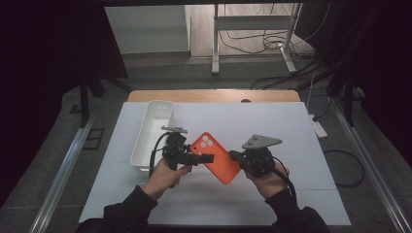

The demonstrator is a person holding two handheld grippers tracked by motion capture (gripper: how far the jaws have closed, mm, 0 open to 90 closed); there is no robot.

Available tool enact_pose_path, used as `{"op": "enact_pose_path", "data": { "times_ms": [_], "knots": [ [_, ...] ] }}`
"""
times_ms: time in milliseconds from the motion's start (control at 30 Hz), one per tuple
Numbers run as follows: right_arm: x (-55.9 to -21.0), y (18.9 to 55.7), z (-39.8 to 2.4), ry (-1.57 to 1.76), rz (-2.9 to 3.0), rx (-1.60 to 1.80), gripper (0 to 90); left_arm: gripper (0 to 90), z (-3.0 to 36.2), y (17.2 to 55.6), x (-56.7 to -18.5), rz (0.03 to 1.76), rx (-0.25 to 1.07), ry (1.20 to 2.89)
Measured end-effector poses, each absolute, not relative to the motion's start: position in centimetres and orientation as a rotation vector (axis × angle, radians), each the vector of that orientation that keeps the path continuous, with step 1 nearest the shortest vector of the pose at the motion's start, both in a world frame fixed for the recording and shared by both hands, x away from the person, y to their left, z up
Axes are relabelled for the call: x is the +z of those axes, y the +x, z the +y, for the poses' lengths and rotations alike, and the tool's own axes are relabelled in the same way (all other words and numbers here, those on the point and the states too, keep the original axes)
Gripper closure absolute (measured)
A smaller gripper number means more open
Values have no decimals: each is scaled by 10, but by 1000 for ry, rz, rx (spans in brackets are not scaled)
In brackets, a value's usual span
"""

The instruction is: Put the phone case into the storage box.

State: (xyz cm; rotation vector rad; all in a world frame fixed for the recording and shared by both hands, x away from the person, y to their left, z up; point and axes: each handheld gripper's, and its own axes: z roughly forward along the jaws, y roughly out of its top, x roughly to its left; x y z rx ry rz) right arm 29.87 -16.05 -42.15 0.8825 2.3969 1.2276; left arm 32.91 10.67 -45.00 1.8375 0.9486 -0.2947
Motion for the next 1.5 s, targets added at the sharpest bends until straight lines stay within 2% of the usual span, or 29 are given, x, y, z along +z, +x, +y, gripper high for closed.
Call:
{"op": "enact_pose_path", "data": {
  "times_ms": [100,133,267,300,367,433,467,567,733,1033,1167,1267,1300,1333,1400,1500],
  "knots": [
    [-421,298,-160,882,2395,1230,886,144,106,328,-450,941,-299,1847],
    [-421,298,-160,881,2394,1231,887,144,106,328,-449,935,-301,1851],
    [-422,298,-159,878,2392,1229,887,303,105,327,-450,922,-323,1859],
    [-422,298,-159,876,2392,1231,886,303,105,326,-450,923,-340,1859],
    [-422,297,-158,868,2393,1234,887,420,105,326,-450,921,-358,1857],
    [-422,297,-158,868,2393,1234,886,452,105,326,-450,923,-373,1854],
    [-422,297,-157,866,2392,1236,886,511,105,326,-450,923,-380,1852],
    [-422,296,-157,860,2391,1238,886,612,105,326,-450,921,-394,1847],
    [-423,296,-156,852,2393,1240,886,731,106,326,-451,920,-443,1815],
    [-425,296,-155,848,2405,1242,872,832,109,327,-453,967,-481,1784],
    [-426,296,-155,838,2413,1258,835,840,110,326,-451,964,-466,1793],
    [-425,296,-157,852,2405,1264,748,840,111,326,-450,951,-455,1806],
    [-425,296,-157,852,2405,1264,748,840,111,326,-450,951,-455,1806],
    [-424,297,-160,858,2411,1279,675,839,112,325,-448,943,-444,1819],
    [-424,297,-161,863,2410,1287,642,839,112,325,-448,936,-438,1825],
    [-423,298,-165,866,2437,1299,500,839,114,325,-446,922,-415,1840]
  ]
}}
